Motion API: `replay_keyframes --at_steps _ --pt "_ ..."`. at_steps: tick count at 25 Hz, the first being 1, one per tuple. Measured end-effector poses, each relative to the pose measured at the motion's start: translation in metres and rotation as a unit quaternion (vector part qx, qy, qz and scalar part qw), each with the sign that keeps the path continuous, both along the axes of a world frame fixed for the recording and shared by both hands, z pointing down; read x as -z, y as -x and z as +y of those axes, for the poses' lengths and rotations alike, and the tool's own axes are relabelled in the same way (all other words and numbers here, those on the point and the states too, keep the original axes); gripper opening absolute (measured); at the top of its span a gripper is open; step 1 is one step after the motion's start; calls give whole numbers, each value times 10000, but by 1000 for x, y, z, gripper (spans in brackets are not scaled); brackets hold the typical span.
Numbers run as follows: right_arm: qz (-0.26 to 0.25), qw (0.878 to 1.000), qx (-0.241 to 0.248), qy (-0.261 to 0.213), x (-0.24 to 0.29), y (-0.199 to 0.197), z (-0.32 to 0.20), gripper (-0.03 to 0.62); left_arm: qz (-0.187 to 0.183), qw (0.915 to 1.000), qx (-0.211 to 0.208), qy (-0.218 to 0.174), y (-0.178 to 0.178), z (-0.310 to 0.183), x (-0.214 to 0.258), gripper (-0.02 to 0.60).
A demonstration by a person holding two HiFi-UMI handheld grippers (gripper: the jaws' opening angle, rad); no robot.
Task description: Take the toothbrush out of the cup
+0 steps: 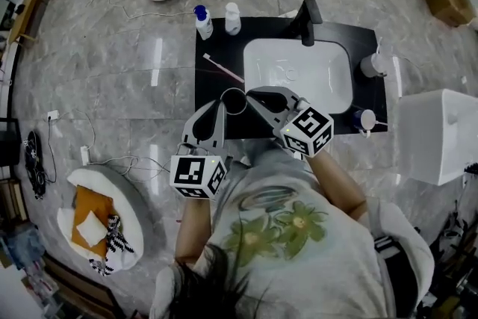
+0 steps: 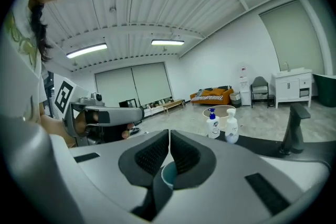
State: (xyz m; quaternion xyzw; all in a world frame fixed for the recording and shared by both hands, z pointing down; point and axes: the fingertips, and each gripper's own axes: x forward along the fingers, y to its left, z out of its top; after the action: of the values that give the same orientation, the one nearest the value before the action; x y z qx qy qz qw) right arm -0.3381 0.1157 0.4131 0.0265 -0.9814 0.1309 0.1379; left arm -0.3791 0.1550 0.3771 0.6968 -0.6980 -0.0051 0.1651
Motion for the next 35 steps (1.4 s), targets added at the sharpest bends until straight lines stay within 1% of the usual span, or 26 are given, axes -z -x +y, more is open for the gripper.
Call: replay_keyframes --at_steps 8,14,19,23,26,31,35 --pt "153 9973 -701 158 -14 -88 37 46 139 9972 -736 67 -85 28 -10 17" --pt "373 9898 -1335 331 -31 -158 65 46 280 9926 -1172 151 -135 49 -23 17" --pt "376 9834 -1733 379 -29 -208 77 48 305 9869 -1576 172 -177 55 -23 17" --pt "426 9770 -2052 405 -29 -237 71 48 286 9784 -2037 187 -212 44 -23 17" --pt "405 9692 -2391 418 -33 -262 64 48 228 9715 -2350 222 -237 33 -26 17" --pt "404 9541 -2928 487 -35 -323 35 48 129 9657 -2584 227 -278 -1 -21 17" --pt "467 9373 -3410 544 -39 -378 -1 48 120 9600 -2788 236 -317 -36 -19 17"
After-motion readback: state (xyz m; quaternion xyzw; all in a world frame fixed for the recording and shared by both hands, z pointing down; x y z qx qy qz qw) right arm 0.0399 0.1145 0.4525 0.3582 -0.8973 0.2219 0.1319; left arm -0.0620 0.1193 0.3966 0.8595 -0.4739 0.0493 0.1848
